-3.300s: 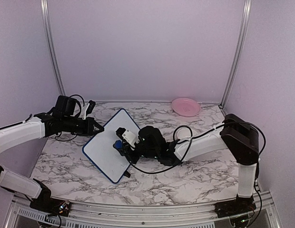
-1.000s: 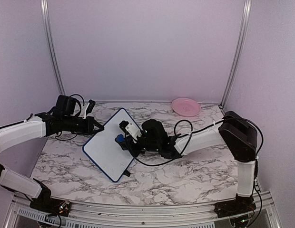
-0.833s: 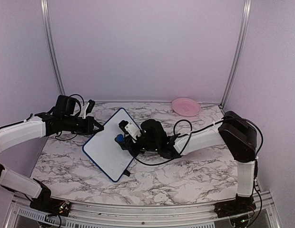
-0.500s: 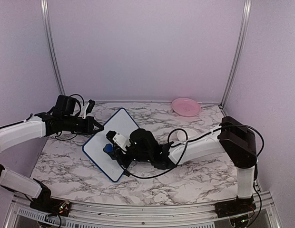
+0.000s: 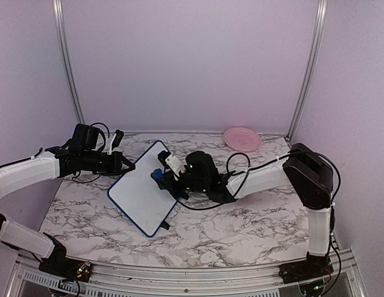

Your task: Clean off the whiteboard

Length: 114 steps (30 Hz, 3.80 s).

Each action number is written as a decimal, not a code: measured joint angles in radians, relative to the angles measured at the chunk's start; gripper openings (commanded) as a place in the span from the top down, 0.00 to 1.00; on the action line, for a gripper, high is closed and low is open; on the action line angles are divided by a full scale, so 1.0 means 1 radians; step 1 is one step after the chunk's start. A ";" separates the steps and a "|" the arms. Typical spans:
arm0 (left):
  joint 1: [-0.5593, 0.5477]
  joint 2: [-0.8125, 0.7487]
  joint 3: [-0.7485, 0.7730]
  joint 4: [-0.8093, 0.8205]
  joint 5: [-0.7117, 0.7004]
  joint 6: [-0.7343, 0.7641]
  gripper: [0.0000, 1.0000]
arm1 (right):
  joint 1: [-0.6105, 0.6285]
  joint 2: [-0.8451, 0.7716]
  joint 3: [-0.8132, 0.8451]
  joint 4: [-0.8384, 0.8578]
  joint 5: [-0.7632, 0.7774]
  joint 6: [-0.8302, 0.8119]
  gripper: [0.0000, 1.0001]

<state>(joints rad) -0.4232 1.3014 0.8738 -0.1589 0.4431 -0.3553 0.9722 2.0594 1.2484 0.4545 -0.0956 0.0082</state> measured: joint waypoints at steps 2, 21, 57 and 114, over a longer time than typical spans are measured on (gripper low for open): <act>0.000 0.001 0.000 0.000 -0.001 0.000 1.00 | -0.012 0.003 0.000 0.001 -0.001 0.002 1.00; 0.000 0.001 0.000 0.000 0.001 0.003 1.00 | 0.169 -0.011 -0.040 0.029 0.048 -0.036 1.00; -0.013 -0.047 0.024 -0.076 -0.053 0.019 0.48 | 0.005 -0.214 -0.097 -0.149 -0.011 -0.064 1.00; -0.548 0.510 0.333 0.220 -0.012 -0.196 0.67 | 0.107 -0.726 -0.520 -0.495 0.307 -0.050 1.00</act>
<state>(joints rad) -0.9714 1.8118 1.2072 0.0616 0.4309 -0.5510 1.0794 1.3334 0.7288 -0.0402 0.2115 -0.0422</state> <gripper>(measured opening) 0.394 0.204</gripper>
